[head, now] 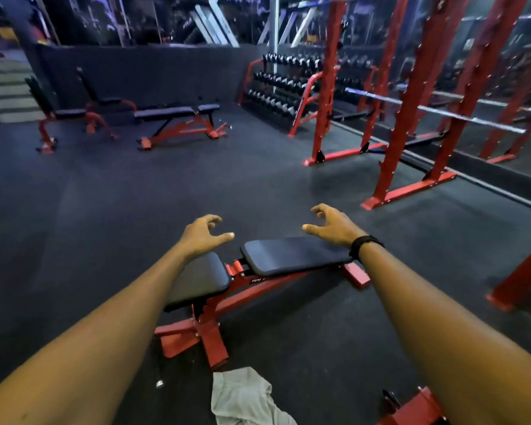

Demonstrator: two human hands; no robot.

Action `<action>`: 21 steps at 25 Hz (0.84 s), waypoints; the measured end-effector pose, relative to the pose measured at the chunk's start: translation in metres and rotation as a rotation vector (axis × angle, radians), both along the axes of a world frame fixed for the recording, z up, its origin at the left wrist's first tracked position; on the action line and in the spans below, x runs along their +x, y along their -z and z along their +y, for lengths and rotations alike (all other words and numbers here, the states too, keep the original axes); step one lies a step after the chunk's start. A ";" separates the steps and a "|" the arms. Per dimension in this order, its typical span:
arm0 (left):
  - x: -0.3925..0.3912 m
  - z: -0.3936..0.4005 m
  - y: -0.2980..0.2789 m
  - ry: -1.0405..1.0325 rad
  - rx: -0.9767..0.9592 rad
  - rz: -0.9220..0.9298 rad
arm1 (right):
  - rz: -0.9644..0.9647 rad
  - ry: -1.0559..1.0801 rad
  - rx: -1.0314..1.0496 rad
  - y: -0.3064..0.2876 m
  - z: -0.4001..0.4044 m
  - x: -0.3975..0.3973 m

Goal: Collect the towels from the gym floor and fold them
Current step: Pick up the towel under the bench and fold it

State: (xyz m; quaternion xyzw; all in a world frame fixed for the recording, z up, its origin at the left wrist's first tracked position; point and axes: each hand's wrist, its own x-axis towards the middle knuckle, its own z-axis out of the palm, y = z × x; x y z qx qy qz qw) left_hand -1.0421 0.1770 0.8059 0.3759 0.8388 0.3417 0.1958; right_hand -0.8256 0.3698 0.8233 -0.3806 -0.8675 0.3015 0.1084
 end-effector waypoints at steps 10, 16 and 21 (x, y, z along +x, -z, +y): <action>-0.089 0.121 0.237 -0.013 -0.243 -0.169 | -0.171 0.073 -0.296 0.254 0.096 -0.106; -0.103 0.132 0.453 0.041 -0.427 -0.308 | -0.339 0.089 -0.404 0.485 0.095 -0.114; -0.095 0.124 0.605 0.111 -0.562 -0.375 | -0.414 0.172 -0.525 0.649 0.077 -0.092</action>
